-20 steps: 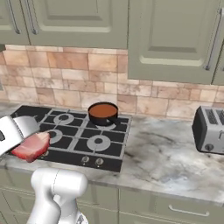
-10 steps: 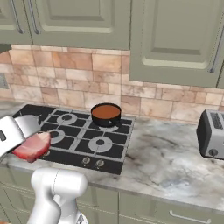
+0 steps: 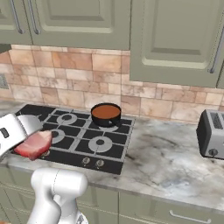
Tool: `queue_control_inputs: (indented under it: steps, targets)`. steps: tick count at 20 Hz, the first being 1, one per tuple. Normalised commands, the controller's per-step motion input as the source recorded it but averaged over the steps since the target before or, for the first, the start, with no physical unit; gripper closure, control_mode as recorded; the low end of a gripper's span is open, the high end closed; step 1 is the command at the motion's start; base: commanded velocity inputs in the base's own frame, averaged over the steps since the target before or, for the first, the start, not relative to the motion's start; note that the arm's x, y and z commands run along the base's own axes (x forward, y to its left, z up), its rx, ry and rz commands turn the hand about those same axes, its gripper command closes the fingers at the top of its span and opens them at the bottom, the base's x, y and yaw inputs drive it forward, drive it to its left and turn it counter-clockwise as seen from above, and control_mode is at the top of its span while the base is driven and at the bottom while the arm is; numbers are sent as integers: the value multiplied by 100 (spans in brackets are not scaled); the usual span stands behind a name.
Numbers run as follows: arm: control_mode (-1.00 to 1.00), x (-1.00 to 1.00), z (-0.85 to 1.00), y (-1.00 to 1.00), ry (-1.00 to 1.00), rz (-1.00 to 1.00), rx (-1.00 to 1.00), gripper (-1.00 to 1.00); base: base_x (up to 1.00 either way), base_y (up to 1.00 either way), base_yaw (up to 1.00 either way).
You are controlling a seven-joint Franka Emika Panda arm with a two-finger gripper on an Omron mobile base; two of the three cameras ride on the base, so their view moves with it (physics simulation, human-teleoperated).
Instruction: Retrieve the steak from the fridge and place it on the saucepan with marinade on the stove.
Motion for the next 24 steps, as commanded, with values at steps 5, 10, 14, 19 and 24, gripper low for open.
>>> queue_control_inputs:
  steps: [5, 10, 14, 19, 24]
  targets:
    - [-100, 55, -1, 0, 0, 0, 0, 100, 0, 0, 0]
    - [-100, 38, -9, 1, 0, 0, 0, 100, 0, 0, 0]
    - [-100, 32, -29, 6, -2, 0, -1, 100, 0, 0, 0]
    - [-100, 39, -25, 9, -1, -4, -2, 100, 0, 0, 0]
    - [-100, 29, 0, 4, 0, -13, 0, 100, 0, 0, 0]
